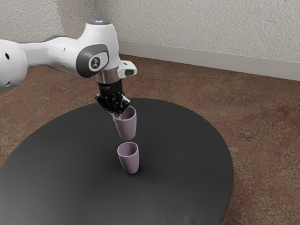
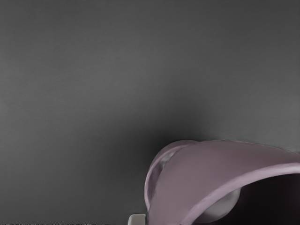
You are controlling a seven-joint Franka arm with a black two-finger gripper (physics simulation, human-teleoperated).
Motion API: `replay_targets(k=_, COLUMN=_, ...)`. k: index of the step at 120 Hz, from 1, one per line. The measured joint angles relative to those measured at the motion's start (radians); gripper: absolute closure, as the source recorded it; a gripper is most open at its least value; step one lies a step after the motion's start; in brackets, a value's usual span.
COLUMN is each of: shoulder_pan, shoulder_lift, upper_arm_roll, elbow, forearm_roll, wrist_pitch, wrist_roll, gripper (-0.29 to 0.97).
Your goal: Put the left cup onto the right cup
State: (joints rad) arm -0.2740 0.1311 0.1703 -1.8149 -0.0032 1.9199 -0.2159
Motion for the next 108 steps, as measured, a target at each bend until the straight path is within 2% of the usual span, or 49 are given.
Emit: replay_targets(k=108, shoulder_pan=-0.013, shoulder_lift=0.0, upper_arm_roll=0.0, elbow=-0.102, forearm_roll=-0.009, wrist_pitch=0.056, wrist_roll=-0.081, gripper=0.79)
